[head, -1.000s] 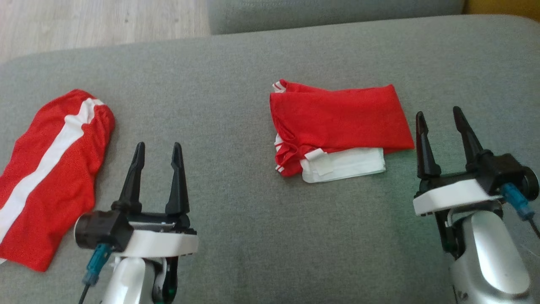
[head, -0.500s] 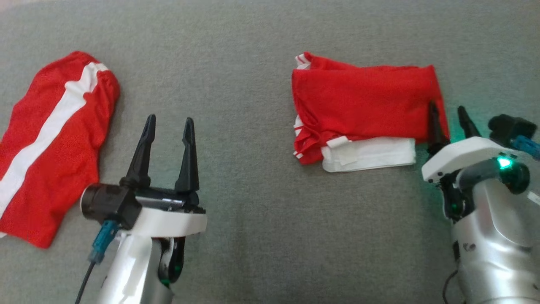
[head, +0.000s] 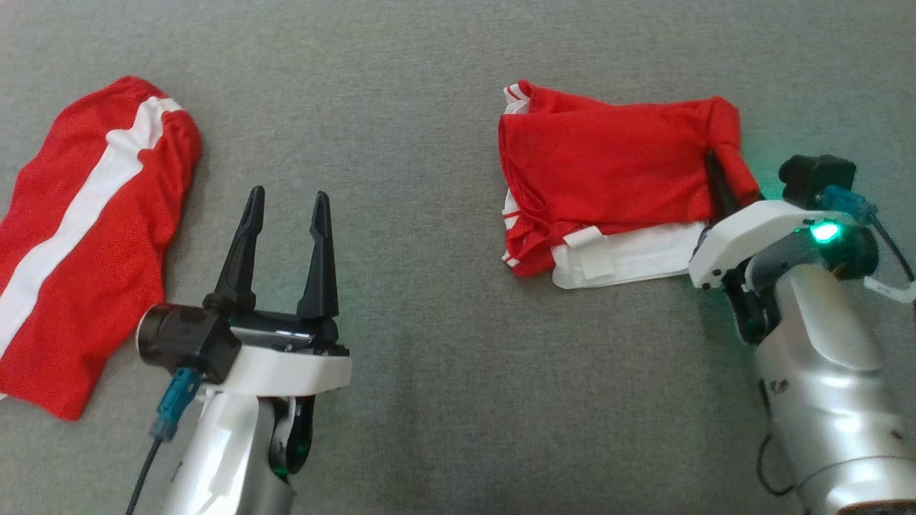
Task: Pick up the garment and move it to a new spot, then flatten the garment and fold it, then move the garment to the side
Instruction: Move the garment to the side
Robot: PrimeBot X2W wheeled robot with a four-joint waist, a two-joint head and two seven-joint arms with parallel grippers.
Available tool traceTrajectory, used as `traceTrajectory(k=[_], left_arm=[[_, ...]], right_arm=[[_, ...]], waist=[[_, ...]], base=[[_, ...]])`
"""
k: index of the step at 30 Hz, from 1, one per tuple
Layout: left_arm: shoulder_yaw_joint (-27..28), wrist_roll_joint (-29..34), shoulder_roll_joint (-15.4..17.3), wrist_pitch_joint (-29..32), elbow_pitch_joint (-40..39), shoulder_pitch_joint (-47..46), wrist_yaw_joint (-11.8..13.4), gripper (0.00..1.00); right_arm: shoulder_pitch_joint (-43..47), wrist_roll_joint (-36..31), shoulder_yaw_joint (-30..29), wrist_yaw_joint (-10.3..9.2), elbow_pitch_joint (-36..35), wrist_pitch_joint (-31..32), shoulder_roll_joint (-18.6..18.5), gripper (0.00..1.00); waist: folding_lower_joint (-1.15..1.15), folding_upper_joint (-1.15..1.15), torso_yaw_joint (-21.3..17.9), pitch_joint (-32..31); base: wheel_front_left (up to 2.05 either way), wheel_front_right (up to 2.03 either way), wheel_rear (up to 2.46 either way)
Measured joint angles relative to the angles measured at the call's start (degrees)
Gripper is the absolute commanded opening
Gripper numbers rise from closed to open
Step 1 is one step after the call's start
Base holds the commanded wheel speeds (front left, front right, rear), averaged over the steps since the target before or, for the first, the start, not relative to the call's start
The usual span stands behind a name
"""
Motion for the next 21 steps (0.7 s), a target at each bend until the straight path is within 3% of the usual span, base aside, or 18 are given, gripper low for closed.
traceTrajectory(k=[3, 15, 21], left_arm=[[0.07, 0.0, 0.01, 0.0, 0.0, 0.0, 0.0, 1.0], [0.08, -0.01, 0.0, 0.0, -0.7, -0.92, -0.03, 1.0], [0.23, 0.0, 0.0, 0.0, -0.75, -1.08, -0.15, 1.0]], right_arm=[[-0.88, -2.09, 2.02, 0.0, -0.03, -0.89, -2.2, 0.0], [-3.32, -1.77, 9.06, 0.0, -2.53, -0.83, -19.11, 0.0], [-4.09, -1.6, 9.48, 0.0, -1.19, -1.09, -23.64, 0.0]], waist=[[0.0, 0.0, -0.9, -0.2], [0.0, 0.0, -3.35, 0.89], [0.0, 0.0, -3.24, 1.94]], base=[[0.0, 0.0, 0.0], [0.0, 0.0, 0.0], [0.0, 0.0, 0.0]])
